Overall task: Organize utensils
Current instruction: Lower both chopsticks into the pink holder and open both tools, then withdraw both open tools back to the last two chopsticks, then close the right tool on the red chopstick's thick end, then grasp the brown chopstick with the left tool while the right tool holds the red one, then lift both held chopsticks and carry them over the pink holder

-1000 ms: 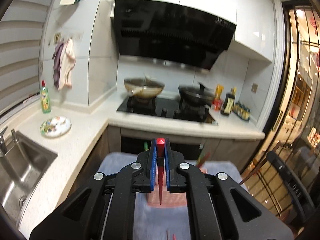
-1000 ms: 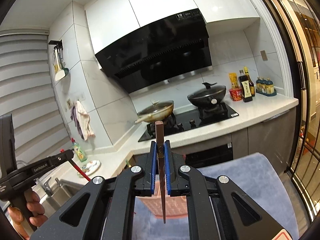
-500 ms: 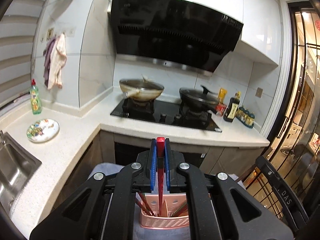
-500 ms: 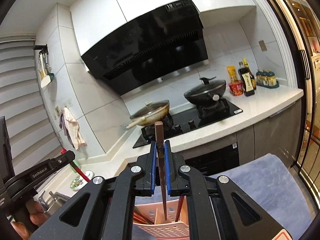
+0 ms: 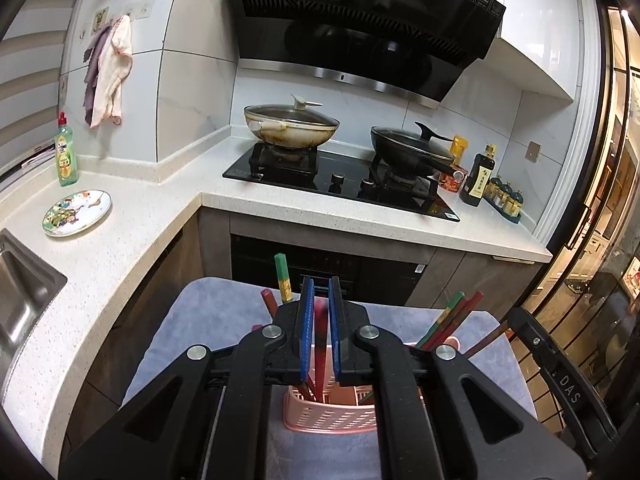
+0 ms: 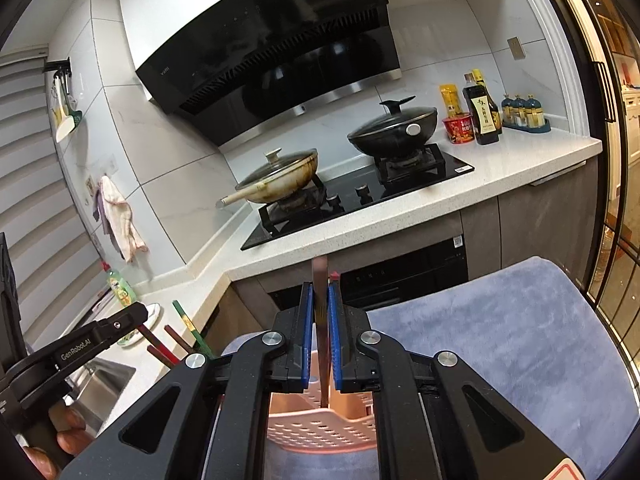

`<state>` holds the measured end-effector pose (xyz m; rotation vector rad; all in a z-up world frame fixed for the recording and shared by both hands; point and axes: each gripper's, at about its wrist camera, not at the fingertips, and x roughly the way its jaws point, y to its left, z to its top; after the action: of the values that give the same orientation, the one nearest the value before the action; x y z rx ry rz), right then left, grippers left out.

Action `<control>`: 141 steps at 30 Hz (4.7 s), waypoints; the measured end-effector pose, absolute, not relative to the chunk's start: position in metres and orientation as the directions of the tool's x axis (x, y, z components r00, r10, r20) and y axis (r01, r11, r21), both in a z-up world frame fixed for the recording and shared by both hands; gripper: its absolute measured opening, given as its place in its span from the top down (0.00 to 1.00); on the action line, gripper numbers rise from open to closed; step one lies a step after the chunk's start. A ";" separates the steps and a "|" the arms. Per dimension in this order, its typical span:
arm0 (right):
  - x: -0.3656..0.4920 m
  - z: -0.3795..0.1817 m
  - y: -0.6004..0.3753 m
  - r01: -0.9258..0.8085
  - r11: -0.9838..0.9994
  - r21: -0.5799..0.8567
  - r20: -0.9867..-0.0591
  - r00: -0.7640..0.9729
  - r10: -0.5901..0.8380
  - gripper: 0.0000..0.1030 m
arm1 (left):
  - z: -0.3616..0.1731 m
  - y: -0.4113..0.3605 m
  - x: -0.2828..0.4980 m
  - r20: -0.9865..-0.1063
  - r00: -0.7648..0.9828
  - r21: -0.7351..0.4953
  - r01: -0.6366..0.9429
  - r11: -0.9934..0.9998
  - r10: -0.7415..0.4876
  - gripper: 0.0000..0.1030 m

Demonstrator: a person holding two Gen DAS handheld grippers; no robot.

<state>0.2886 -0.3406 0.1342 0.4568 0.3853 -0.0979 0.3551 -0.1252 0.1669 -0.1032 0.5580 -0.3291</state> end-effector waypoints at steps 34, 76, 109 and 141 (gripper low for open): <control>0.126 0.112 -0.281 0.081 0.943 0.323 -0.466 0.881 0.084 0.77 | 0.140 -0.077 0.219 -0.574 0.797 -0.030 0.208 0.978 -0.187 0.46; 0.013 -0.054 -0.200 0.079 0.977 0.199 -0.772 0.626 0.106 0.94 | -0.017 -0.049 0.091 -0.828 0.539 -0.015 0.256 0.967 -0.155 0.42; -0.009 -0.056 -0.246 0.193 0.945 0.265 -0.763 0.641 0.083 0.93 | -0.052 -0.100 0.087 -0.867 0.452 -0.045 0.346 0.937 -0.208 0.52; -0.012 -0.047 -0.243 0.189 0.943 0.275 -0.755 0.650 0.089 0.94 | -0.040 -0.093 0.084 -0.879 0.419 -0.070 0.362 0.929 -0.230 0.93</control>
<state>-0.0117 -0.2432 -0.0468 0.3463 0.8662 -0.0581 0.0843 -0.0929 -0.0401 0.1376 1.0773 -0.3727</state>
